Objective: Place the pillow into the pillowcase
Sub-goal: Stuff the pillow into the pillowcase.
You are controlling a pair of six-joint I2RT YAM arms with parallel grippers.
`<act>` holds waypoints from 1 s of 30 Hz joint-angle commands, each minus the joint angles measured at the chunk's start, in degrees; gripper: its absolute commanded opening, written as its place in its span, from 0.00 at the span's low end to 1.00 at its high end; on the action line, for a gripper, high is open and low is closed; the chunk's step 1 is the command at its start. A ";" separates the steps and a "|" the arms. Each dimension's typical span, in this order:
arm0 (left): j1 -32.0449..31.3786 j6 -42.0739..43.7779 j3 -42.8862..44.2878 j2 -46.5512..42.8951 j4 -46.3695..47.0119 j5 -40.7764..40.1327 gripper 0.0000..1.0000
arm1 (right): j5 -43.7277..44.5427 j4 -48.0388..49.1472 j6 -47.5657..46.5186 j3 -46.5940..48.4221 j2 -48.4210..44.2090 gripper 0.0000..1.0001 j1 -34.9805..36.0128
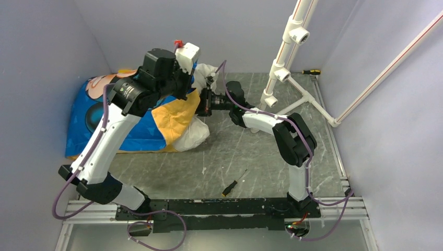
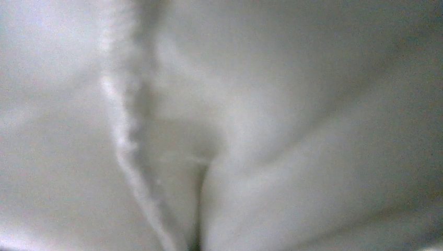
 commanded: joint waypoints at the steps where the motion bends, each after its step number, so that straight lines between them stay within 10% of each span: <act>1: -0.85 -8.48 1.89 -3.34 9.00 21.32 0.00 | -0.84 24.28 11.01 3.38 -1.36 0.00 0.25; 14: -6.92 -19.92 10.39 7.88 20.02 34.52 0.00 | 1.50 35.29 16.80 9.17 2.97 0.00 2.08; 30: -17.14 -29.30 32.44 22.88 24.94 36.77 0.00 | 7.52 12.82 3.71 9.31 1.21 0.00 4.47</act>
